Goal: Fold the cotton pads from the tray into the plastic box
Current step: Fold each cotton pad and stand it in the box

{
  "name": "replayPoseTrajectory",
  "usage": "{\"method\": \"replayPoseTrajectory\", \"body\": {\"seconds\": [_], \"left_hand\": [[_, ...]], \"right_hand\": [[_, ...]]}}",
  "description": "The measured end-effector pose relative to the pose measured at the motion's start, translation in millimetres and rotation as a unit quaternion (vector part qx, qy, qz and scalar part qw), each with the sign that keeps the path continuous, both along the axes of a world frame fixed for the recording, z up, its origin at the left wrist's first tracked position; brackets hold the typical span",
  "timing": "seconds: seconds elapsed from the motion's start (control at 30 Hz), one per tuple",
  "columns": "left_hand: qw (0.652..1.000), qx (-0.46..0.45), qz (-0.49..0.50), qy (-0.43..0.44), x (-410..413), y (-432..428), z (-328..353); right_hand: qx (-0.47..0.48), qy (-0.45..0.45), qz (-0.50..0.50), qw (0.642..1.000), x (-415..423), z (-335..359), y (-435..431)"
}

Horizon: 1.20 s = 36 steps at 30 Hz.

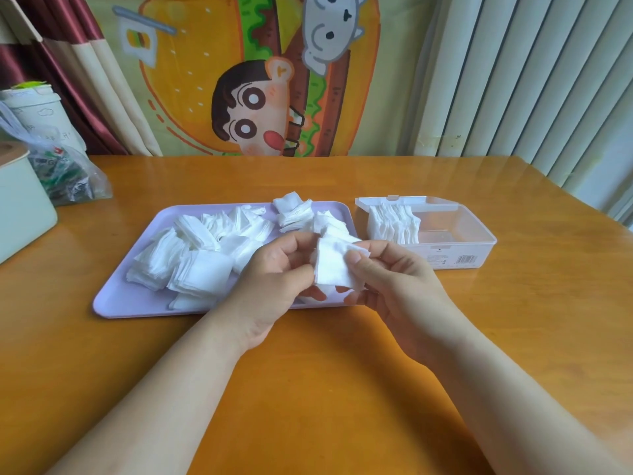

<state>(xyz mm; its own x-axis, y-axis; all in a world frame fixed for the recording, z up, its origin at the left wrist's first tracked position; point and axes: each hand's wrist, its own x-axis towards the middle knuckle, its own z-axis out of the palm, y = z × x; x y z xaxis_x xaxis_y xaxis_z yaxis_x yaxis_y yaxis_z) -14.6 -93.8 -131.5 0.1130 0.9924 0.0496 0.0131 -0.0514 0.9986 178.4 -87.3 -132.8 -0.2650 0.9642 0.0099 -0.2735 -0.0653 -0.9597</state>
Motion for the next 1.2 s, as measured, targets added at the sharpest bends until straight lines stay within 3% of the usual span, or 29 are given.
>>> {"method": "replayPoseTrajectory", "body": {"seconds": [0.13,0.33,0.63,1.2], "left_hand": [[0.999,-0.009,-0.029,-0.028,0.0,0.0,1.2],[0.999,-0.024,0.011,-0.021,2.4,0.3,0.5],[0.999,-0.029,-0.024,-0.004,3.3,-2.0,2.3],[0.999,-0.013,-0.039,0.014,2.5,-2.2,0.1]], "right_hand": [[0.016,-0.03,-0.012,0.999,0.7,-1.5,0.6],[0.031,-0.062,-0.052,0.996,-1.3,-2.0,-0.8],[0.022,-0.109,-0.066,0.992,4.0,-0.9,2.5],[0.014,-0.12,-0.083,0.989,3.6,-2.5,2.6]]}}
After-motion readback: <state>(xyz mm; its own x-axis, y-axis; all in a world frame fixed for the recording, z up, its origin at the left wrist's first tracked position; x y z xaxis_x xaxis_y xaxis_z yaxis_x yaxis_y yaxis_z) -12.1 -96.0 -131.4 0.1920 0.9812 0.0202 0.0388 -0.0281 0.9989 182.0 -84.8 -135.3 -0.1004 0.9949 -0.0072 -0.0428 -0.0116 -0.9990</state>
